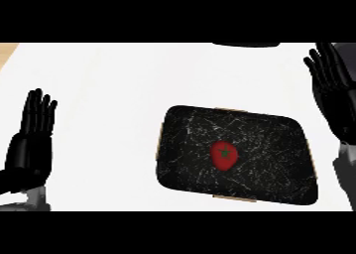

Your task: Pick the tomato from the tray and place it in the pot

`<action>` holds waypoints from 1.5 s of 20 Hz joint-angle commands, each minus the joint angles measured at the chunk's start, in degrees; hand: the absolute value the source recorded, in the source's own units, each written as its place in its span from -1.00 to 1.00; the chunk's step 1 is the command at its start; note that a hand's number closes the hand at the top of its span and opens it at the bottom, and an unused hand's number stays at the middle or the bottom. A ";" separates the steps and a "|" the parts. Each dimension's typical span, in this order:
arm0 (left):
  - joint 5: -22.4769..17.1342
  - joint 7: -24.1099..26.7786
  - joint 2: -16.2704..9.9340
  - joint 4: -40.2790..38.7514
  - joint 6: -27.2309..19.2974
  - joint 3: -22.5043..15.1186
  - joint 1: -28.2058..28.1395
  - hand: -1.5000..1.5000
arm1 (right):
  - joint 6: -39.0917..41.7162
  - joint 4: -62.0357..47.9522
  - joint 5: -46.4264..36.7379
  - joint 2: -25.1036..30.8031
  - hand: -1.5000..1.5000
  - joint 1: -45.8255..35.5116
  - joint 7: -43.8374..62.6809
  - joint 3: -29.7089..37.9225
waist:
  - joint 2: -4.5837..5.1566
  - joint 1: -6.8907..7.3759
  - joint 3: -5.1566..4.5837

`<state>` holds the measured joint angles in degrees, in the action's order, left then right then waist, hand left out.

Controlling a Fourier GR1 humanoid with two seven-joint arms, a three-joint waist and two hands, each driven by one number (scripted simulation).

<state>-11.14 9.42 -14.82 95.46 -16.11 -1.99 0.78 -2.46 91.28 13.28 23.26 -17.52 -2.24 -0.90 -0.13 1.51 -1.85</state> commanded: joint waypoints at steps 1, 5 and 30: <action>-1.82 -3.29 -1.38 -1.68 2.99 0.29 -0.29 0.00 | 4.74 1.46 0.32 0.71 1.00 1.73 1.25 -2.98 | 0.11 -1.48 1.83; 1.76 -9.61 -3.62 -9.20 9.89 -9.65 -0.92 0.00 | 12.65 0.11 -4.05 -0.89 1.00 0.24 7.30 -19.02 | 1.09 -0.89 1.69; 2.73 -15.68 0.93 -19.90 16.54 -11.82 6.15 0.00 | 3.27 23.65 -14.42 -3.58 -1.00 1.04 36.69 -19.82 | 0.24 -1.54 1.79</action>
<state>-9.54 -6.63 -15.42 79.70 0.20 -13.53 5.02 -0.33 117.29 -1.89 21.51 -14.98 28.16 -18.92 -0.22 0.01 0.11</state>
